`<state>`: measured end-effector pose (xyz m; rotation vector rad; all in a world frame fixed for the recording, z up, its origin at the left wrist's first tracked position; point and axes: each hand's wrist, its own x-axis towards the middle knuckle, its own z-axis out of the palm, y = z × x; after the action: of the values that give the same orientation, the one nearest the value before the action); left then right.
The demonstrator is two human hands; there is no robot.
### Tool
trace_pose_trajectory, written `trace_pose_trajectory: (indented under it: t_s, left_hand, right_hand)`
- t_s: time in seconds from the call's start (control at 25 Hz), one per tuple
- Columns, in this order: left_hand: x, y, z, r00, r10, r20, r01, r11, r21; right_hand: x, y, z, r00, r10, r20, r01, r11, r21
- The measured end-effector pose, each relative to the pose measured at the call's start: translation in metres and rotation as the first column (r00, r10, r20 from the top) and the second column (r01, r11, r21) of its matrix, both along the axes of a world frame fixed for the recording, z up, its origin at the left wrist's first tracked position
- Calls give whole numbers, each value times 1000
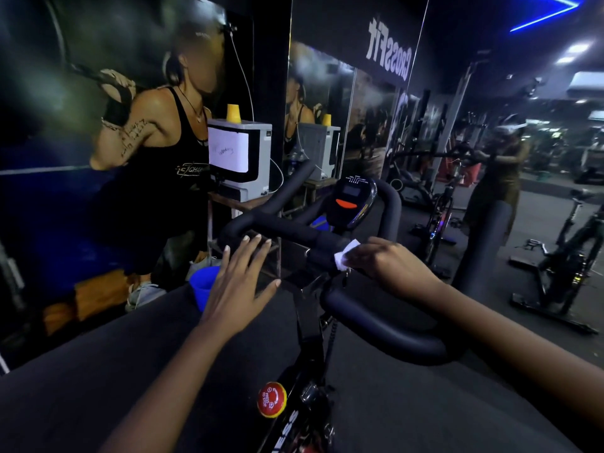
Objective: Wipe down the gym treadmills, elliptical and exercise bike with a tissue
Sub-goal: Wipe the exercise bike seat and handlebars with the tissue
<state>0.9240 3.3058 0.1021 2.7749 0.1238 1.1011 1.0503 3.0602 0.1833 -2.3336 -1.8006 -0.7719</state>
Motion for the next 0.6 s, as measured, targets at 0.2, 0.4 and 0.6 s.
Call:
trace_pose_trajectory:
  t_s: [0.2,0.4,0.6]
  left_hand:
    - [-3,-14,-3,996,-53,74,50,998,41]
    - [-7,-35,-15,994,-95,58,94,995,27]
    - [-8,-42,-28,992,-114,57,114,993,-8]
  right_hand:
    - [-6,28,16,984,75,-160,-62,995,81]
    - [-13,67,-5,916,-14,-400,-27,995,-95]
    - [-8,38,4,898,160,-410,-180,984,-11]
